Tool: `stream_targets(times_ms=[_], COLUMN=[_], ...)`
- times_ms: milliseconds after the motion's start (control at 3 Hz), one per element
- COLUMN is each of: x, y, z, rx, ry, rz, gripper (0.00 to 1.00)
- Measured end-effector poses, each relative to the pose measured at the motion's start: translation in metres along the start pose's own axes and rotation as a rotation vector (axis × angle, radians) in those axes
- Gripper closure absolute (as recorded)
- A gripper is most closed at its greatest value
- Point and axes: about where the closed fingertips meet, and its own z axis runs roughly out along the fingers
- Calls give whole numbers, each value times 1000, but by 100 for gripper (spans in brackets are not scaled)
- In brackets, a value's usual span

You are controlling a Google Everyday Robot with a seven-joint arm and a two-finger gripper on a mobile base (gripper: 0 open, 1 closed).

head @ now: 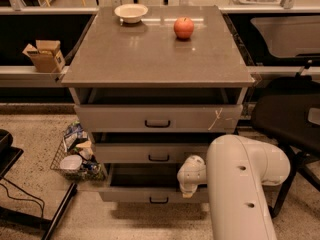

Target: Open bottom drawer

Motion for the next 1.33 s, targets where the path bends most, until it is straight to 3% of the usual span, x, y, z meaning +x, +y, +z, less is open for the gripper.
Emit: stream_targets(times_ms=[333,1333], x=[4,1], y=[21,36], z=[1,-2], rx=[-55,-85], ry=[-9,-13], rz=[-25,-24], gripper=[100,100])
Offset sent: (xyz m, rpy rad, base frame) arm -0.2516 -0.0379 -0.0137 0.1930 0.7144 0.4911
